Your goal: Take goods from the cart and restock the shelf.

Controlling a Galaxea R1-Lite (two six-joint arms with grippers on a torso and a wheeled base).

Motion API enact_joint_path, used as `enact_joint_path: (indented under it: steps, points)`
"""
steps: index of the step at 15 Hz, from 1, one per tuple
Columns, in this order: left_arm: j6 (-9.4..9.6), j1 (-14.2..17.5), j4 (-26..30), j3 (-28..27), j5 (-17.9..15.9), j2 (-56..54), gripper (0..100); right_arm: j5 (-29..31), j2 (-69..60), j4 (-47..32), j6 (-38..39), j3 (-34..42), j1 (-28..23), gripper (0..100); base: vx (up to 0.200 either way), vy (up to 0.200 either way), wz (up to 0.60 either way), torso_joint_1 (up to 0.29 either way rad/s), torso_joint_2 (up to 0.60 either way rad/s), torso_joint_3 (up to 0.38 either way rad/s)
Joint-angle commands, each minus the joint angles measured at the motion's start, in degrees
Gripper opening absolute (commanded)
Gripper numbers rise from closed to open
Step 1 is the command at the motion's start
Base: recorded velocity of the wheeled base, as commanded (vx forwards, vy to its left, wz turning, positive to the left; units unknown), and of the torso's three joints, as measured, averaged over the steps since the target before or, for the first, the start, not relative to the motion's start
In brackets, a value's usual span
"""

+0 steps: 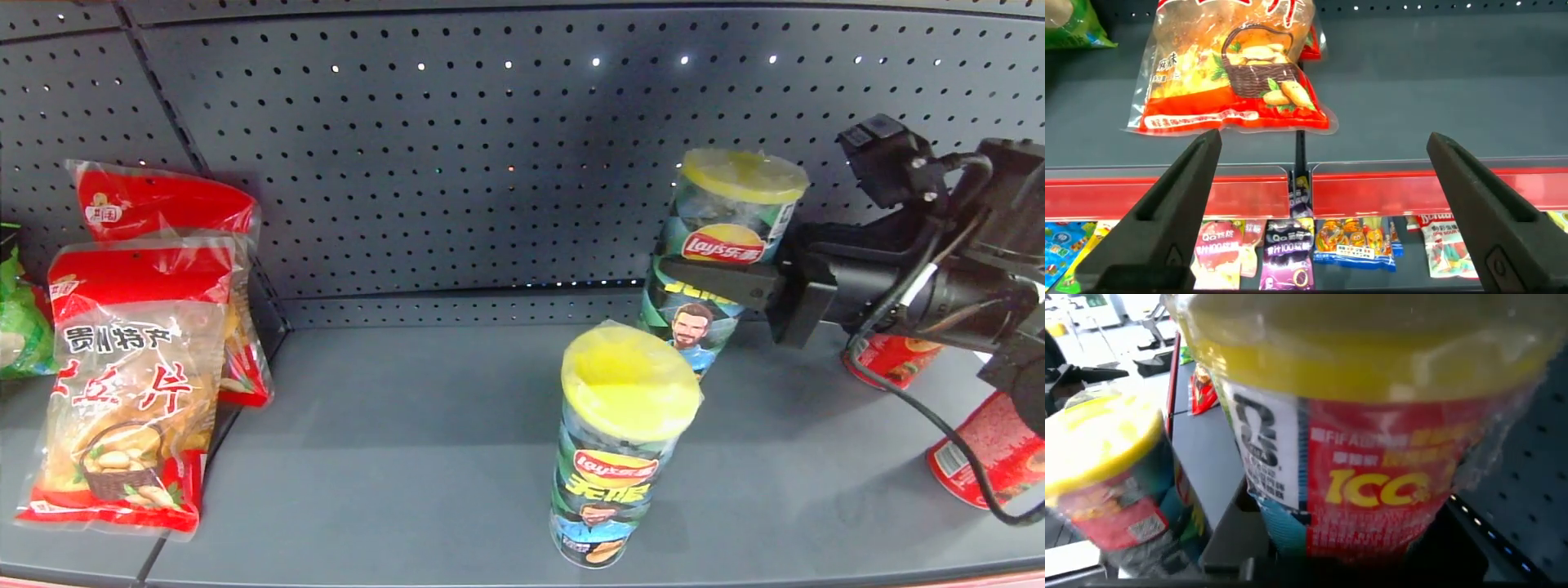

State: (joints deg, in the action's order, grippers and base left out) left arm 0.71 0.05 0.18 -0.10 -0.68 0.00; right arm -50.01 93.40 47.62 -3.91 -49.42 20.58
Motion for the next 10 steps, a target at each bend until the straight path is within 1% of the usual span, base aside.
enact_joint_path:
  steps: [1,6,10]
  points:
    - [0.0,0.0,0.0,0.1,0.0,0.1,100,0.8,4.2,0.0,0.0,-2.5,2.1,0,0.0,0.0,0.0,0.0,0.0,0.0]
    - [0.0,0.0,0.0,0.0,0.1,0.1,100,0.9,8.9,0.0,0.0,-6.7,3.9,0,0.0,0.0,0.0,0.0,0.0,0.0]
    - [0.0,0.0,0.0,0.0,0.1,0.1,100,0.8,11.3,0.1,0.0,-8.2,3.9,0,0.0,0.0,0.0,0.0,0.0,0.0]
